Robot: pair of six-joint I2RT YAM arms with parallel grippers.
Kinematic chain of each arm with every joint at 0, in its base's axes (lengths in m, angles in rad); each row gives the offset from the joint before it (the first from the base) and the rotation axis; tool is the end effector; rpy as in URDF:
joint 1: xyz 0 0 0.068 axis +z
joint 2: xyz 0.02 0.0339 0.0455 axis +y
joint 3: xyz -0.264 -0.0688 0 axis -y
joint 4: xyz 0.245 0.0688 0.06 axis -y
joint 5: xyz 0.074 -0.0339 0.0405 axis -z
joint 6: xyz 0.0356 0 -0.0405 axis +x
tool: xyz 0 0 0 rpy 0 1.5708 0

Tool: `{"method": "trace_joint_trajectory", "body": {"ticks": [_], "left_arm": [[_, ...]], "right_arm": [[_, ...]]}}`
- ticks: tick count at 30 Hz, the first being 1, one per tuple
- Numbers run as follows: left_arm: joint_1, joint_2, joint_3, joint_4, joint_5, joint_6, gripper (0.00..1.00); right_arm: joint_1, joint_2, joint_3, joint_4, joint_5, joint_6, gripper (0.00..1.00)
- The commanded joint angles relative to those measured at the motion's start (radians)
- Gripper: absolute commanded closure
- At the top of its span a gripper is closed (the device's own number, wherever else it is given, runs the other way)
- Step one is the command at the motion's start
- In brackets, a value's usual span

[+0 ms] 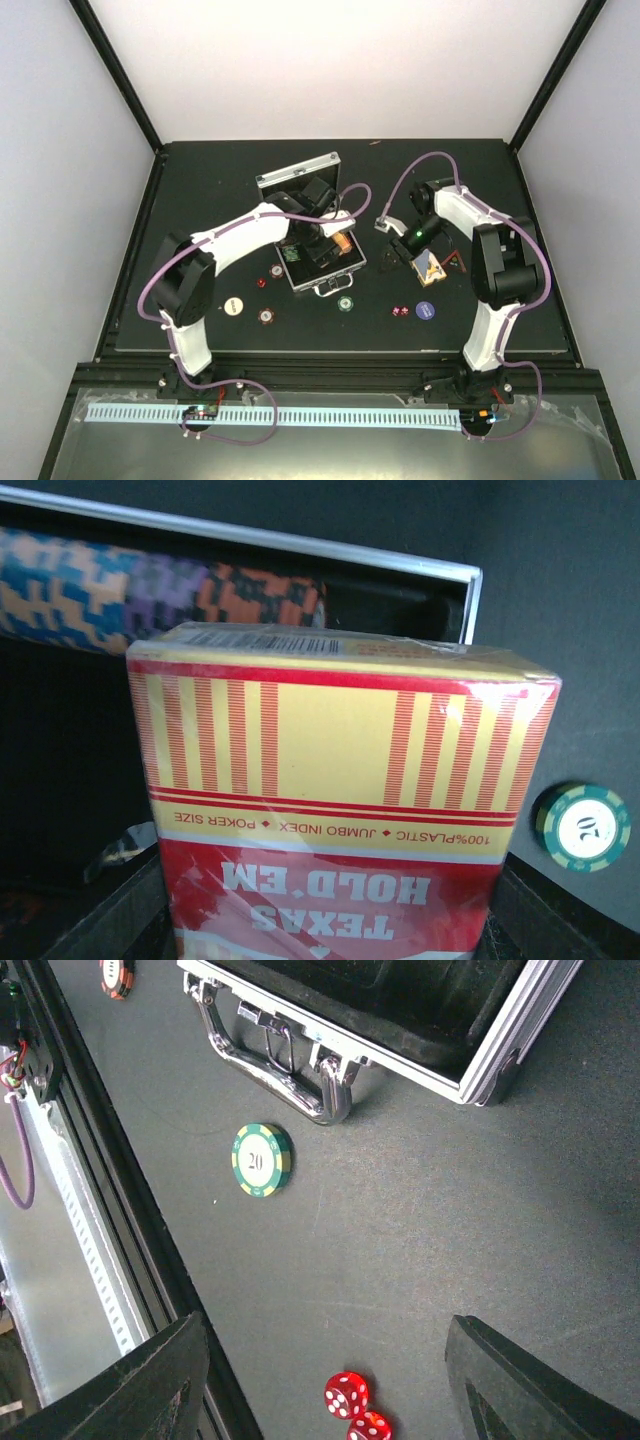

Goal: Pack up texas hold em set

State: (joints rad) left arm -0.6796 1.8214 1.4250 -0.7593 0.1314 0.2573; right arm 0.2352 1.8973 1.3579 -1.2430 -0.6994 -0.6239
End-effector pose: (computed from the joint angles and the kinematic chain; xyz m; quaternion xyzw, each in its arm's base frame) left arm 0.2916 -0.2416 0.2300 0.4529 0.8651 -0.1059 0.1876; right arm 0.3102 0.0979 0.1902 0.3562 -0.8644 -0.3534 0.0315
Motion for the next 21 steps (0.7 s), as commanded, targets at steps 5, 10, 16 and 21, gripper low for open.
{"method": "trace_joint_trajectory", "body": {"ticks": [5,10,16,21], "left_arm": [[-0.052,0.071,0.059,-0.041,-0.1,0.063,0.36],[-0.072,0.114,0.078,-0.056,-0.189,0.045,0.37],[-0.078,0.106,0.068,-0.058,-0.3,0.03,0.37],[-0.076,0.112,0.076,-0.056,-0.311,0.03,0.37]], "right_arm": [[-0.032,0.004,0.018,-0.064,0.012,-0.066,0.32],[-0.035,0.007,0.012,-0.06,0.012,-0.079,0.32],[-0.037,0.016,0.009,-0.053,-0.002,-0.075,0.32],[-0.037,0.019,0.005,-0.05,-0.011,-0.067,0.32]]}}
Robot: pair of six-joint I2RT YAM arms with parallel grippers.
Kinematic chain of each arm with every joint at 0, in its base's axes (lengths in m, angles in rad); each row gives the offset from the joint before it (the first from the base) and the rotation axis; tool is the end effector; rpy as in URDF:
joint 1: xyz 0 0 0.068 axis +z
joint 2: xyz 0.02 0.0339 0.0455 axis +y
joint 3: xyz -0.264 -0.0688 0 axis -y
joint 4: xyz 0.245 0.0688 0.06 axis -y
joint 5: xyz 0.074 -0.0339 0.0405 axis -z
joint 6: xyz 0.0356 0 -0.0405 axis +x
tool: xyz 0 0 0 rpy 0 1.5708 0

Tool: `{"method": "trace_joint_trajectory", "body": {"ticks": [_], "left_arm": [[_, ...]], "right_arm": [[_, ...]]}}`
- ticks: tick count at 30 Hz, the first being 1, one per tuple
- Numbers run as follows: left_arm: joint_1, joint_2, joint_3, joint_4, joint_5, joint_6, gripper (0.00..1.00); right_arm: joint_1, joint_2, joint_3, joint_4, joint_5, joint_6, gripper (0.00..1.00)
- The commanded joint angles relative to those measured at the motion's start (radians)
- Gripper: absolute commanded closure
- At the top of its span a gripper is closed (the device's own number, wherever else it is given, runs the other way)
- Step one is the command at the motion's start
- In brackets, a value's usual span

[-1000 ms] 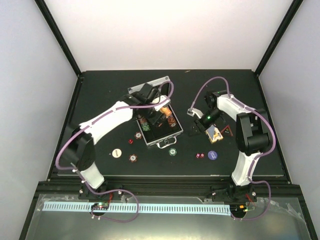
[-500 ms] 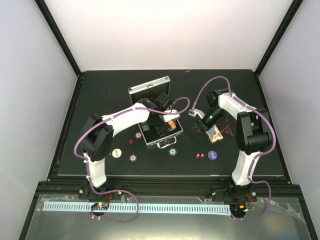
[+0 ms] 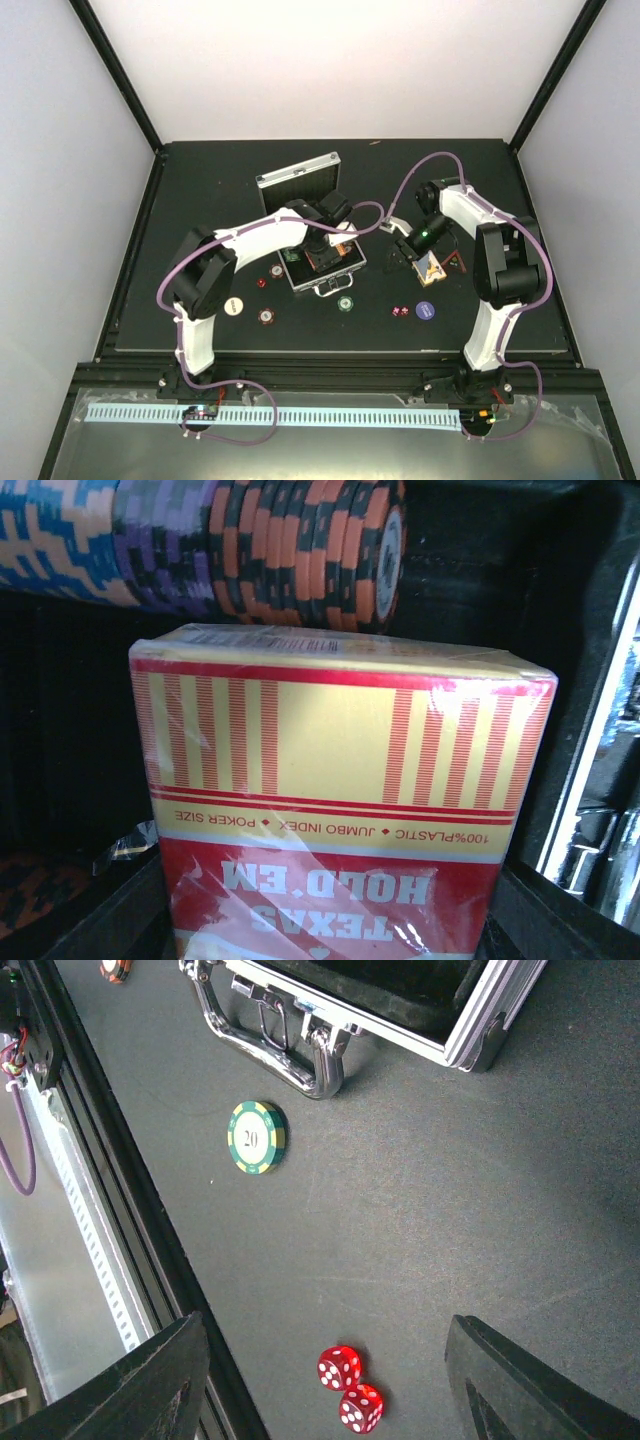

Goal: Pack up texas hold em set

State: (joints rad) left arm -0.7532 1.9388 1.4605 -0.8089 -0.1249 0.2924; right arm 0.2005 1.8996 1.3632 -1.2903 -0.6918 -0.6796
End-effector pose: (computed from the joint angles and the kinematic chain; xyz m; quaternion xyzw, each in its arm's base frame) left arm 0.2880 -0.2640 0.1954 0.4857 0.8605 0.0279 0.1514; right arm 0.3099 0.0862 0.1916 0.3583 -0.8626 -0.3552 0.0368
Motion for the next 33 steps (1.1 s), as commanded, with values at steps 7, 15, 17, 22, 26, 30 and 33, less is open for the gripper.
{"method": "trace_joint_trajectory", "body": {"ticks": [7,15,17,22,26,30,33], "left_arm": [[-0.001,-0.007,0.004,0.015,-0.018,0.016,0.35],[-0.002,0.03,-0.012,0.023,0.031,0.022,0.34],[-0.001,0.034,-0.017,0.024,0.03,0.023,0.33],[-0.002,0.022,-0.035,0.024,0.022,0.027,0.34],[-0.002,0.023,-0.052,0.031,0.025,0.038,0.32],[-0.002,0.036,-0.051,0.022,0.017,0.036,0.34],[-0.001,0.024,-0.068,0.025,0.006,0.031,0.34]], "right_arm": [[-0.002,0.015,-0.015,0.009,-0.029,0.004,0.32],[-0.003,0.019,-0.01,0.008,-0.02,-0.001,0.32],[-0.003,0.019,-0.009,0.011,-0.021,0.0,0.32],[-0.003,0.021,-0.01,0.018,-0.03,0.006,0.32],[-0.003,0.019,-0.023,0.024,-0.034,0.008,0.32],[-0.003,0.018,-0.033,0.027,-0.036,0.005,0.32],[-0.003,0.018,-0.035,0.031,-0.036,0.004,0.32]]}}
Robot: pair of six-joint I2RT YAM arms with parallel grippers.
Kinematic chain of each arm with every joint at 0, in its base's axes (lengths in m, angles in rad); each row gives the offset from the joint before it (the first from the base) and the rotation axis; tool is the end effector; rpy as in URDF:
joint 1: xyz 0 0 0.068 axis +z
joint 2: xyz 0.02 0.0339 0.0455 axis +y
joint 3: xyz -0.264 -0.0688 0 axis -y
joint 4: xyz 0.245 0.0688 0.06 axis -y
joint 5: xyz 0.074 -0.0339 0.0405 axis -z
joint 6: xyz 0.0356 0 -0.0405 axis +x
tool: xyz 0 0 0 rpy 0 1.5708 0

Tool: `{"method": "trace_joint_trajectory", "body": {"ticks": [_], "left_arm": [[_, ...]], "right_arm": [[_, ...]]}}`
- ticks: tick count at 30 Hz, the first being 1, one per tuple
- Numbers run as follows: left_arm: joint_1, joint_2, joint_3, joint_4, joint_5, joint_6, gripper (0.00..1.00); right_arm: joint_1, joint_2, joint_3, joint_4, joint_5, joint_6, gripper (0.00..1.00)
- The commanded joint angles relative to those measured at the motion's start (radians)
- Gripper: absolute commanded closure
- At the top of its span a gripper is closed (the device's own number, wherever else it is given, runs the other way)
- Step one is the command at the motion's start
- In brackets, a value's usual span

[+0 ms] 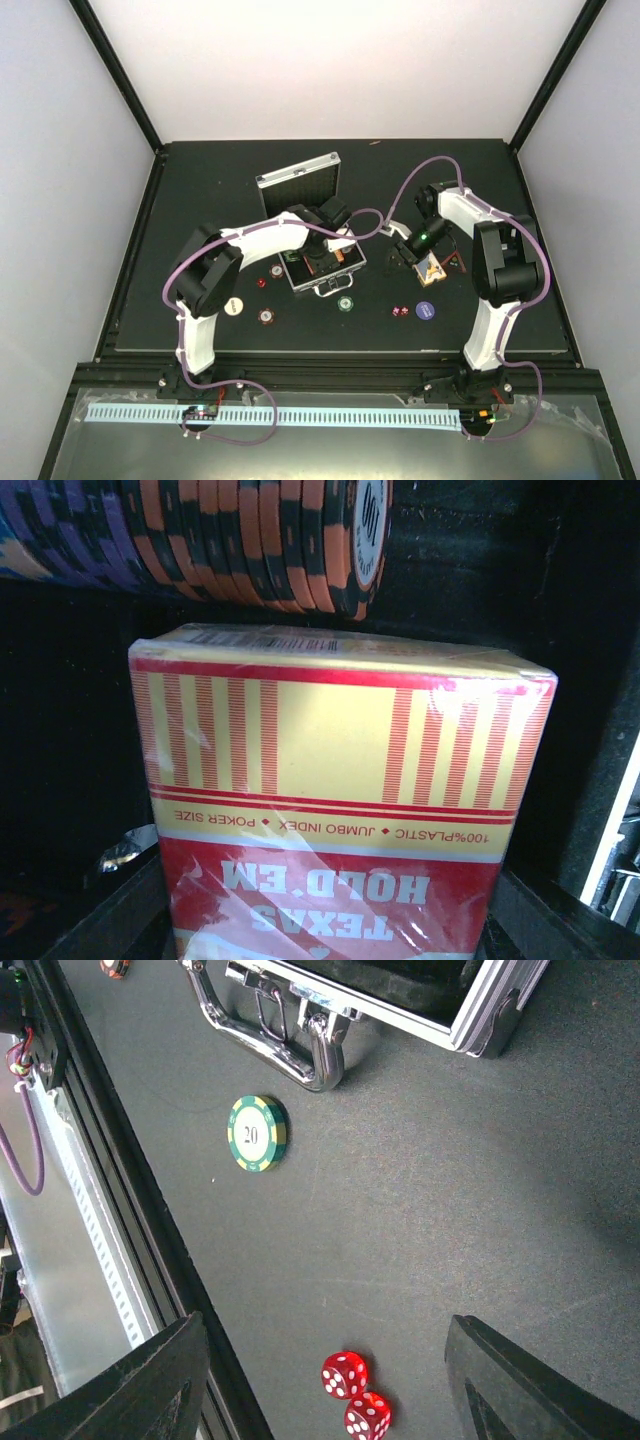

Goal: Pack up texas hold em set

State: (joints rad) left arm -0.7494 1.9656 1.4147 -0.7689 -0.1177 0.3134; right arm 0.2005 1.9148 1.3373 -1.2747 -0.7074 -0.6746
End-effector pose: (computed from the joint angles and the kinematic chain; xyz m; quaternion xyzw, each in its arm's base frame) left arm 0.2875 -0.2618 0.1741 0.4955 0.8576 0.0299 0.1346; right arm 0.3080 0.0862 0.1815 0.3496 -0.8619 -0.3643 0.0473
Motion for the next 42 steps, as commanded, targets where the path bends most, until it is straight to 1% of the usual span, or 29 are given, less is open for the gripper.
{"method": "trace_joint_trajectory", "body": {"ticks": [1,6,10,16,19,22,27,29,31,33,36,39,42], "left_arm": [[-0.005,-0.008,-0.03,-0.013,-0.002,0.01,0.33],[-0.005,-0.008,-0.042,-0.011,0.008,0.003,0.31],[-0.006,-0.001,-0.027,-0.008,0.014,-0.005,0.22],[-0.007,-0.024,0.048,-0.056,0.013,-0.048,0.16],[-0.007,-0.065,0.062,-0.088,0.04,-0.068,0.13],[-0.007,-0.123,0.048,-0.127,0.061,-0.092,0.12],[-0.005,-0.242,-0.025,-0.147,0.052,-0.161,0.12],[0.004,-0.262,-0.029,-0.141,0.01,-0.205,0.15],[0.02,-0.238,-0.016,-0.134,-0.013,-0.25,0.21],[0.028,-0.187,0.015,-0.139,-0.057,-0.287,0.31],[0.031,-0.119,0.058,-0.145,-0.134,-0.329,0.41],[0.045,-0.074,0.088,-0.151,-0.193,-0.379,0.45],[0.066,-0.048,0.106,-0.153,-0.206,-0.42,0.48]], "right_arm": [[-0.003,0.004,-0.009,0.018,-0.021,0.0,0.32],[-0.003,0.009,-0.005,0.02,-0.029,0.003,0.32],[-0.003,0.009,-0.002,0.014,-0.026,-0.002,0.32],[-0.014,-0.018,0.04,-0.021,0.004,-0.012,0.31],[-0.028,-0.043,0.072,-0.012,0.065,0.006,0.31],[-0.035,-0.058,0.096,0.028,0.174,0.052,0.31],[-0.036,-0.085,0.104,0.101,0.34,0.121,0.31],[-0.036,-0.097,0.098,0.123,0.375,0.149,0.31],[-0.036,-0.108,0.084,0.152,0.405,0.174,0.31],[-0.036,-0.116,0.069,0.176,0.444,0.197,0.31],[-0.037,-0.121,0.053,0.185,0.478,0.194,0.31],[-0.037,-0.117,0.036,0.177,0.501,0.186,0.29],[-0.038,-0.107,0.019,0.175,0.517,0.191,0.26]]}}
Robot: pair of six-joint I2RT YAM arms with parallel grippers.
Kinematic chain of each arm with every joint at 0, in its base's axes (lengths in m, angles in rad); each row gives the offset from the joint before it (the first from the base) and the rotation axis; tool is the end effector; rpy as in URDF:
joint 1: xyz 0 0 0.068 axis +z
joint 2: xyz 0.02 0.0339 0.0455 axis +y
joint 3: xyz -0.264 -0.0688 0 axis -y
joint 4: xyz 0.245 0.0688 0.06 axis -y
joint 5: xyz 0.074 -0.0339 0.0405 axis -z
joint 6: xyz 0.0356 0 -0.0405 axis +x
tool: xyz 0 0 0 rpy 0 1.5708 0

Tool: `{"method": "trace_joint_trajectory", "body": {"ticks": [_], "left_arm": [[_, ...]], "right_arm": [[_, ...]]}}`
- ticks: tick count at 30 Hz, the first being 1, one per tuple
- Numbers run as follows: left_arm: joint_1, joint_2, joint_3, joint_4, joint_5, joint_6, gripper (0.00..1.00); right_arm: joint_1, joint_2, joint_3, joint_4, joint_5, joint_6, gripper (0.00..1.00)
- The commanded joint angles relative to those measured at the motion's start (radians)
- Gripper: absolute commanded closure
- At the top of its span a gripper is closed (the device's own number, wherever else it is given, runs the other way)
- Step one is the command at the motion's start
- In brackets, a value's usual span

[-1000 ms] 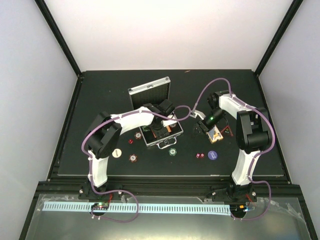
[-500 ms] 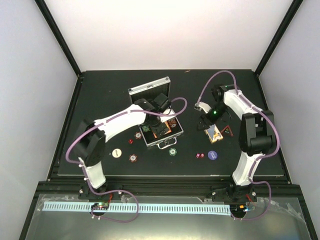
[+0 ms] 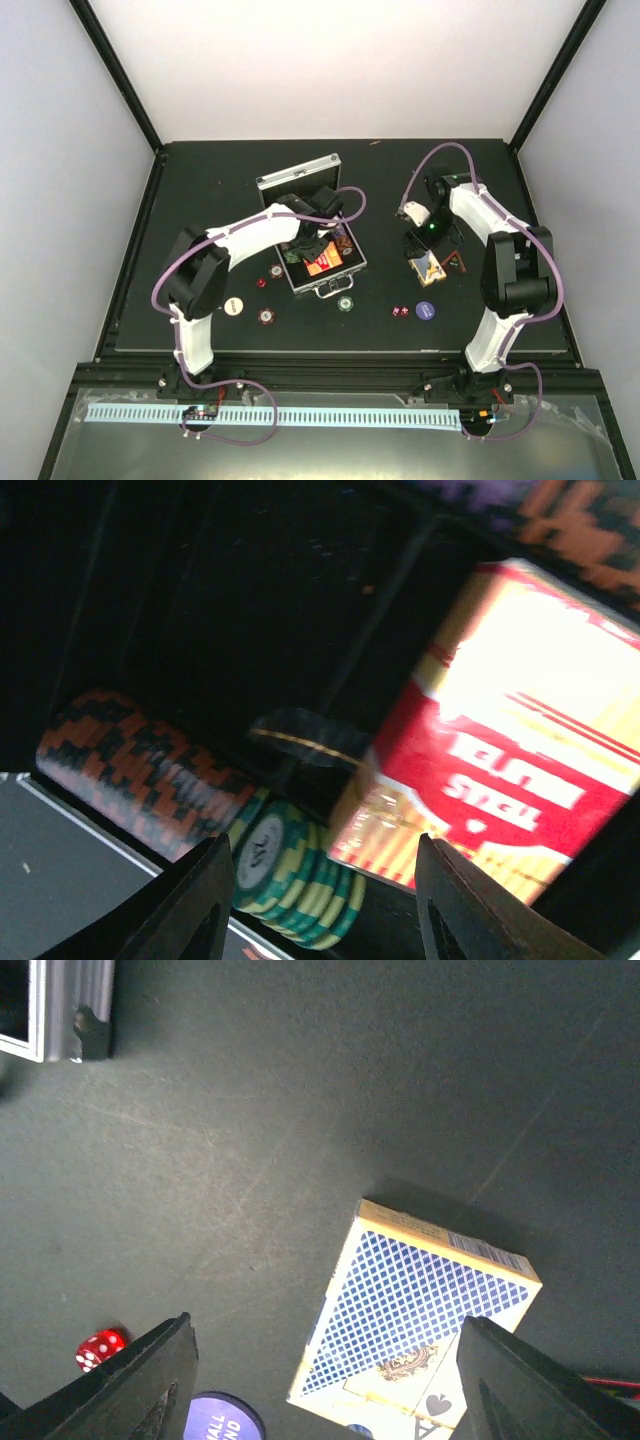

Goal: Pack up texas hold em set

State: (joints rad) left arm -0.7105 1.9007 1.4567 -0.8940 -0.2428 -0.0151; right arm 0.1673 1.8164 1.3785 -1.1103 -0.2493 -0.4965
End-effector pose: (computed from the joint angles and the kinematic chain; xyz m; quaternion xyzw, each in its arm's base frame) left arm 0.2918 -0.2398 0.2066 0.3227 0.9317 0.0715 0.1505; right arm 0.3278 0.0643 0.2116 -0.3246 0.9376 0.1208 0.0314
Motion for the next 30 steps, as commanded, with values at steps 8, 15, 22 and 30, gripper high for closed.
{"method": "trace_joint_trajectory", "body": {"ticks": [8,15,22,30], "left_arm": [[0.041,0.031,0.089,-0.013,-0.062,-0.092,0.48],[0.038,0.115,0.087,0.013,-0.036,-0.08,0.49],[0.019,0.114,0.005,0.052,-0.005,-0.066,0.49],[0.012,0.048,0.005,0.063,-0.065,-0.067,0.48]], "right_arm": [[-0.009,0.01,-0.055,-0.004,0.081,0.03,0.17],[-0.015,0.003,-0.083,-0.004,0.08,0.032,0.17],[-0.026,-0.005,-0.115,0.002,0.077,0.027,0.17],[-0.031,0.013,-0.106,0.001,0.091,0.048,0.16]]}}
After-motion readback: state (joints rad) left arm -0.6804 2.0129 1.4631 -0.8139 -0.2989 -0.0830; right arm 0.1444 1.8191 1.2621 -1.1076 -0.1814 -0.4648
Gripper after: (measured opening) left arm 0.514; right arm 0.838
